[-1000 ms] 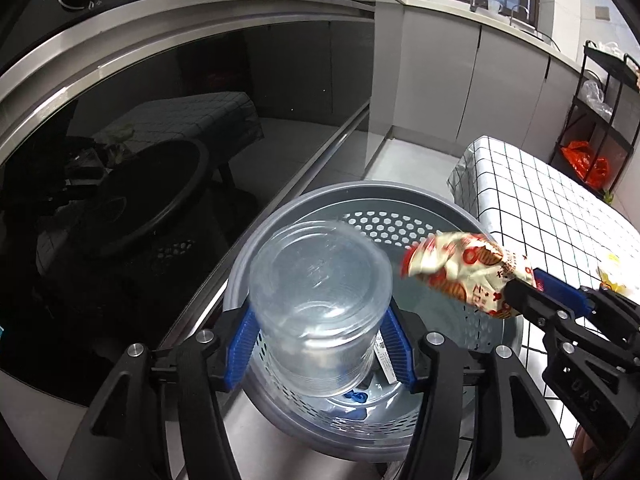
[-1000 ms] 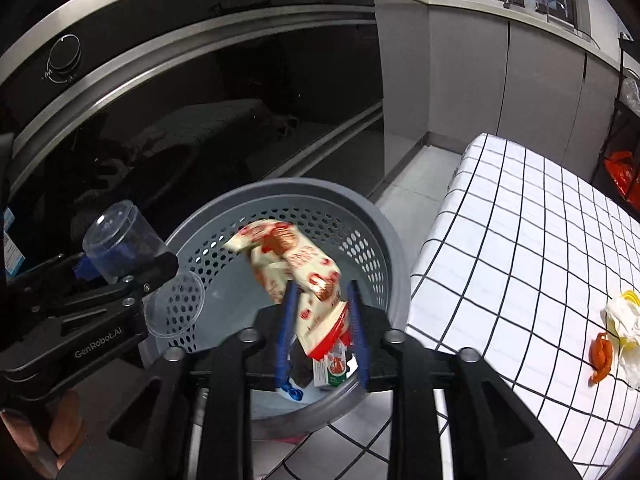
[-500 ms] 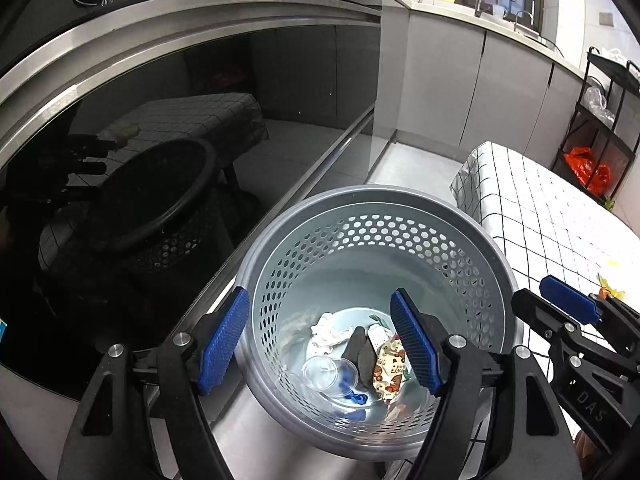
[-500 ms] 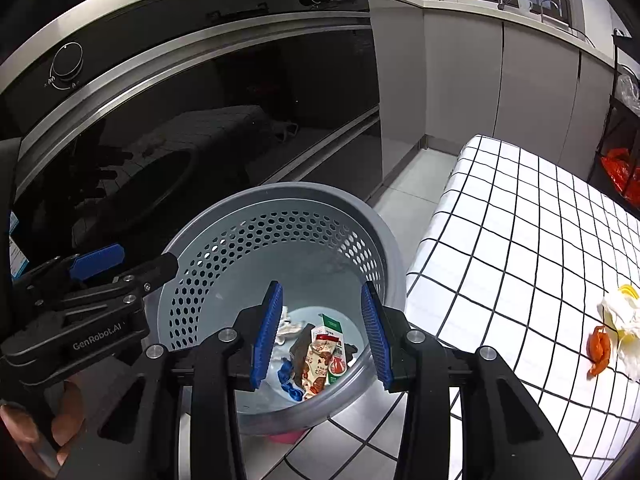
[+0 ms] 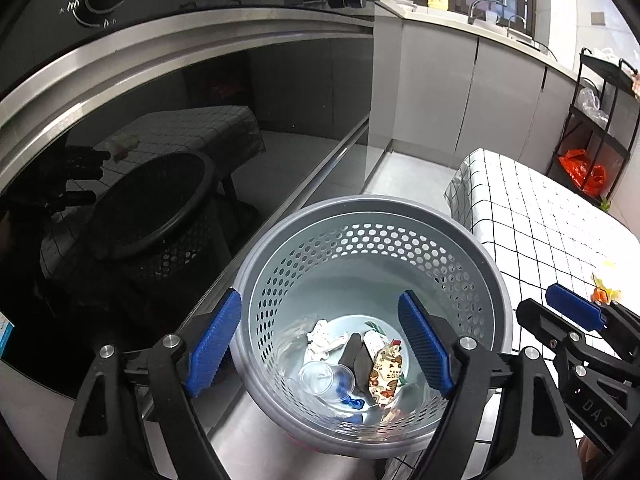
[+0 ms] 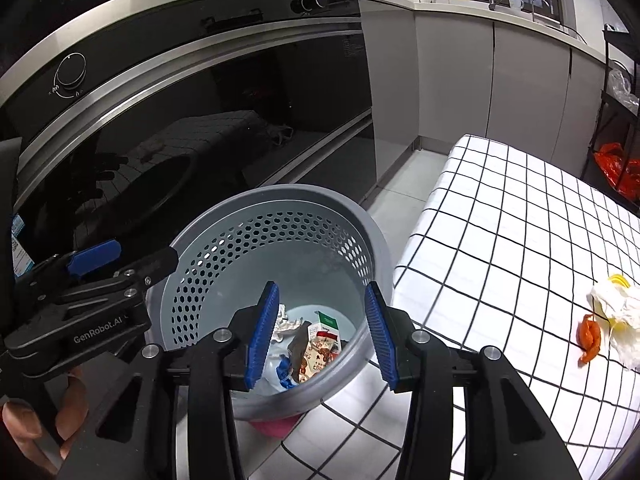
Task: Collect trash
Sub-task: 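Move both grippers back over the table toward the plastic bag and orange peel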
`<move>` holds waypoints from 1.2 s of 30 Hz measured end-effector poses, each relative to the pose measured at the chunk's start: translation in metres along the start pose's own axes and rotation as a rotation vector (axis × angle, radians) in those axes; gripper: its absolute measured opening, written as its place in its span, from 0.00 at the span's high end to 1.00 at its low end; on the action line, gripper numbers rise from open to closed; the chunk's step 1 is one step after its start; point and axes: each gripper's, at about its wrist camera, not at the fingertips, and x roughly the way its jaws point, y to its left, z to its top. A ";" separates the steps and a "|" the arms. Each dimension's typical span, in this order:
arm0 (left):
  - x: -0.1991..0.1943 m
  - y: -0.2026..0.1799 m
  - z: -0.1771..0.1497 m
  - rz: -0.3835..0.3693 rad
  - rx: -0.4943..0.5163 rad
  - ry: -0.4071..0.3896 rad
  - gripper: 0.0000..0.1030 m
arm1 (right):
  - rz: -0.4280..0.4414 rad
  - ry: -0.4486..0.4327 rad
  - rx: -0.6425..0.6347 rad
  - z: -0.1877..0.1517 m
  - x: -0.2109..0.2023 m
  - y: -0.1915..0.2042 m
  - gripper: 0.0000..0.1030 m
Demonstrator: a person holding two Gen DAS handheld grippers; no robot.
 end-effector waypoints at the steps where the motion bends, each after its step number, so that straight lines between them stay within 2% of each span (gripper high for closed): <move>1: -0.001 -0.001 0.000 0.001 0.002 -0.002 0.23 | -0.002 -0.001 0.000 -0.002 -0.002 0.000 0.58; 4: -0.004 -0.004 -0.001 0.005 0.008 -0.010 0.22 | -0.006 -0.005 0.008 -0.007 -0.008 -0.004 0.51; 9: -0.013 -0.010 -0.003 -0.004 0.021 -0.035 0.19 | -0.017 -0.010 0.030 -0.019 -0.023 -0.013 0.47; 20: -0.030 -0.040 -0.012 -0.042 0.081 -0.057 0.18 | -0.071 -0.013 0.066 -0.059 -0.064 -0.050 0.43; 26: -0.038 -0.063 -0.022 -0.091 0.121 -0.046 0.17 | -0.130 -0.028 0.122 -0.083 -0.097 -0.088 0.43; 36: -0.062 -0.136 -0.042 -0.188 0.250 -0.057 0.17 | -0.262 -0.085 0.244 -0.106 -0.170 -0.177 0.43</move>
